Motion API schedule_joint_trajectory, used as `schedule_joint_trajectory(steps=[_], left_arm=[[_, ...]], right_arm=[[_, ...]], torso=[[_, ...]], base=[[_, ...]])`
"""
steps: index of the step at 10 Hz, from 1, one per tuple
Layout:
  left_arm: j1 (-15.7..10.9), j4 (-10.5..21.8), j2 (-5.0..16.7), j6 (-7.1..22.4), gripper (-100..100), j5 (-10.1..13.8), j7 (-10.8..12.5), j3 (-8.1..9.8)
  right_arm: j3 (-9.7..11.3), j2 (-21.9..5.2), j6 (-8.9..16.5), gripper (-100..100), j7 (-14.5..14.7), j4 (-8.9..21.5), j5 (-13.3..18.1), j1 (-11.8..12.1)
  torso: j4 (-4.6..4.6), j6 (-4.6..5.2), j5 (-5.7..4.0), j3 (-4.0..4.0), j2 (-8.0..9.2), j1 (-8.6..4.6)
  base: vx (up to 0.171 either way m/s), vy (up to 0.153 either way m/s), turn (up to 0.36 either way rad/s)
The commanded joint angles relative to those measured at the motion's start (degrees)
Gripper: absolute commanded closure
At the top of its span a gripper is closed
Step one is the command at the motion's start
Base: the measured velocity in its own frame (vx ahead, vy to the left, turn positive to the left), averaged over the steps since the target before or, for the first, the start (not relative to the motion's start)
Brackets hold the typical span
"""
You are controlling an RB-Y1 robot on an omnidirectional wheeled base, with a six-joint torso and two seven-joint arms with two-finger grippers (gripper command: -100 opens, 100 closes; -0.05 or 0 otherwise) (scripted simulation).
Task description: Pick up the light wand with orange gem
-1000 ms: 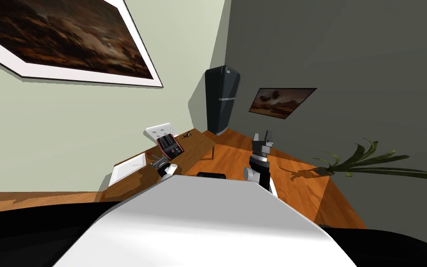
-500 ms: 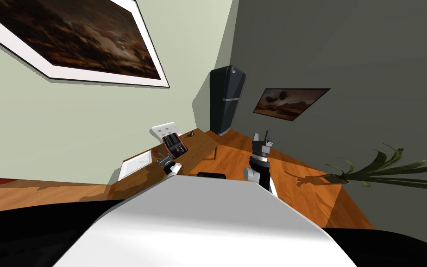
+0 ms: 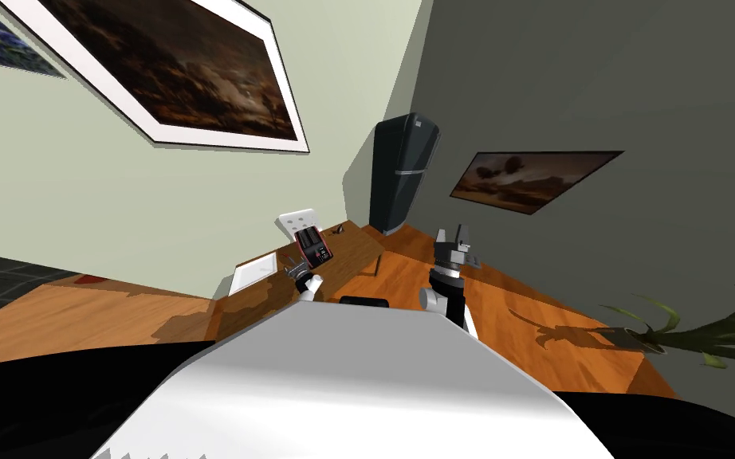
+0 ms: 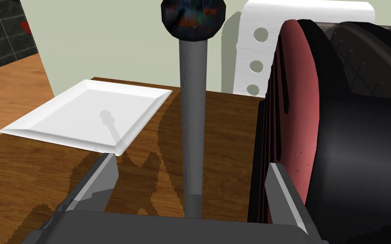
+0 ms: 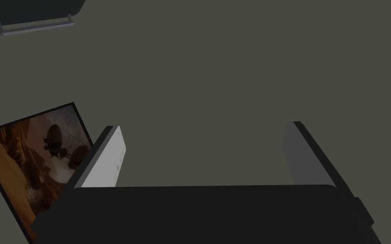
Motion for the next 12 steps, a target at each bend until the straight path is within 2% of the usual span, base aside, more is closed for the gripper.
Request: schedule_joint_trajectory(steps=[1, 2, 3, 4, 6, 7, 8, 12], left_arm=[[0.2, -1.6, -1.2, 0.2, -100, 0.1, -1.3, -0.53], [-1.2, -2.5, -3.9, -0.7, -100, 0.1, -3.6, -2.64], [-0.4, -5.1, -3.9, -0.7, -100, 0.1, -3.6, -2.64], [-1.2, -5.2, -3.9, -0.7, -100, 0.1, -3.6, -2.64], [-1.2, -2.5, -3.9, -0.7, -100, 0.1, -3.6, -2.64], [-1.0, -3.5, -3.9, -0.8, -100, 0.0, -3.6, -2.66], [-1.0, -3.2, -3.9, -0.8, 100, 0.0, -3.6, -2.67], [-1.1, -3.3, -3.9, -0.8, 100, 0.1, -3.5, -2.67]], right_arm=[[0.0, 0.0, 0.0, 0, 0.0, 0.0, 0.0, 0.0], [0.0, 0.0, 0.0, 0, 0.0, 0.0, 0.0, 0.0], [0.0, 0.0, 0.0, 0, 0.0, 0.0, 0.0, 0.0], [0.0, 0.0, 0.0, 0, 0.0, 0.0, 0.0, 0.0], [0.0, 0.0, 0.0, 0, 0.0, 0.0, 0.0, 0.0], [0.0, 0.0, 0.0, 0, 0.0, 0.0, 0.0, 0.0], [0.0, 0.0, 0.0, 0, 0.0, 0.0, 0.0, 0.0], [0.0, 0.0, 0.0, 0, 0.0, 0.0, 0.0, 0.0]], torso=[[0.00, 0.00, 0.00, 0.00, 0.00, 0.00], [0.01, 0.03, -0.01, 0.02, 0.05, -0.08], [0.01, -0.02, -0.02, 0.03, 0.05, -0.03], [0.02, 0.04, -0.01, 0.04, 0.07, -0.03], [0.01, 0.11, -0.02, 0.05, 0.10, -0.29], [-0.01, 0.12, -0.01, 0.02, 0.06, -0.35], [-0.01, 0.12, -0.02, 0.00, 0.03, -0.36], [-0.03, 0.11, -0.03, -0.02, 0.00, -0.36]], base=[[0.022, 0.080, 0.075], [0.026, 0.101, 0.273], [0.015, 0.098, 0.187], [-0.001, 0.048, -0.013], [-0.007, 0.002, -0.009], [0.000, 0.000, 0.000], [0.000, 0.000, 0.000], [0.000, 0.000, 0.000]])
